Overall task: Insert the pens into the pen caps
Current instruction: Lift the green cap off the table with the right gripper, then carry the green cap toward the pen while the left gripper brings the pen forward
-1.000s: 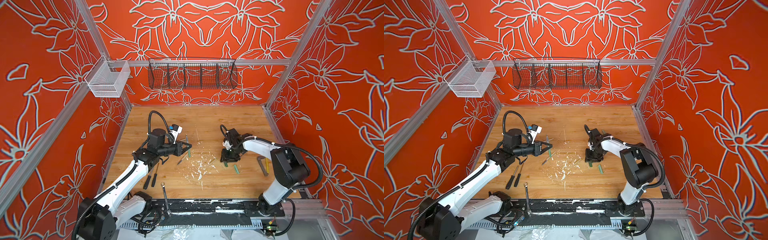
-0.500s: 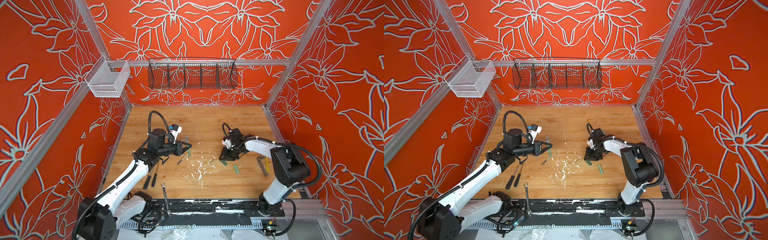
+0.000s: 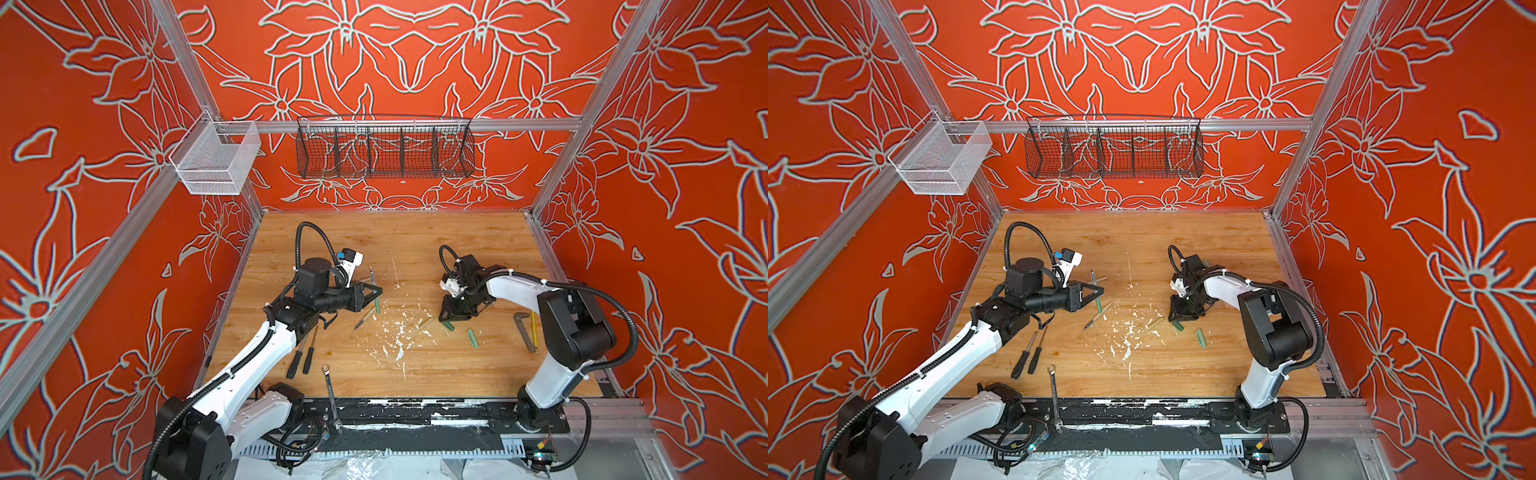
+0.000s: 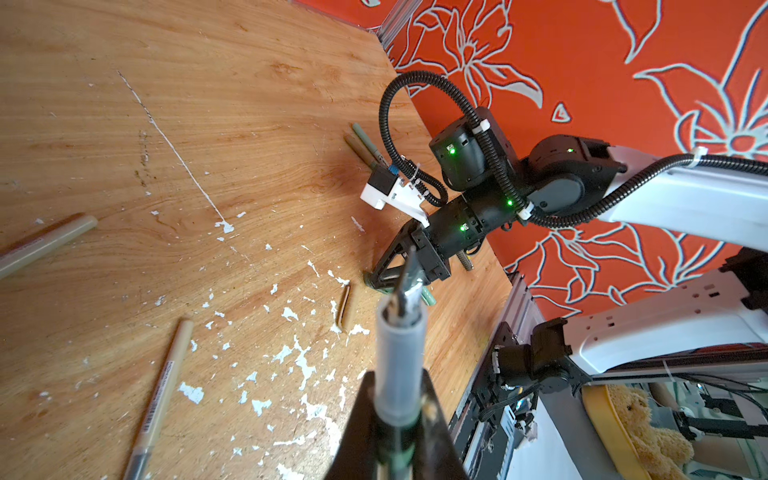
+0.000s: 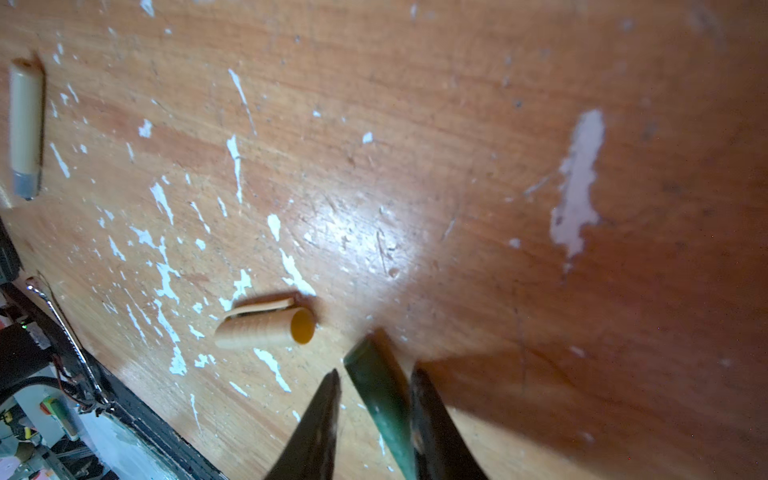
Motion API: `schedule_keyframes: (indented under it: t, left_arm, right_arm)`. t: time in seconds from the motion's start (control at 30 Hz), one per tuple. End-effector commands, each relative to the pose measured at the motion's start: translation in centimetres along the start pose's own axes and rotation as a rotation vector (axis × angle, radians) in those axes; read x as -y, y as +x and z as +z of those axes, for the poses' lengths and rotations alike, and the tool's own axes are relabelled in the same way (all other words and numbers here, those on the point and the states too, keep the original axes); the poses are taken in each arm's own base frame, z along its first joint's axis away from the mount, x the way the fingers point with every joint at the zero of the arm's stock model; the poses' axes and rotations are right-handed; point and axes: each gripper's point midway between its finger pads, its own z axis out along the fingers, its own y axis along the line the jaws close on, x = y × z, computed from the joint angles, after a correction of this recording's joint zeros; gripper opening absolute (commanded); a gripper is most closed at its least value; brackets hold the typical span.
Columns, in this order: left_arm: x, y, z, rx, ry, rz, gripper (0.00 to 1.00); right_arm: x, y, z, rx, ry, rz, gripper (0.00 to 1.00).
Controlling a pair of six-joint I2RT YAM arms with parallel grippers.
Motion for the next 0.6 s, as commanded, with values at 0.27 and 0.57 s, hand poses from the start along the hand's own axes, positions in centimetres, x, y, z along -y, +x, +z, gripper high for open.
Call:
schedule_keyframes:
  t: [0.27, 0.57]
  left_arm:
    - [0.2, -0.4, -0.1, 0.021, 0.012, 0.023, 0.0]
    - [0.2, 0.2, 0.3, 0.001, 0.039, -0.01, 0.0]
  right_arm:
    - [2.3, 1.9, 1.0, -0.111, 0.158, -0.024, 0.19]
    - [1.3, 1.8, 1.1, -0.112, 0.235, -0.065, 0.11]
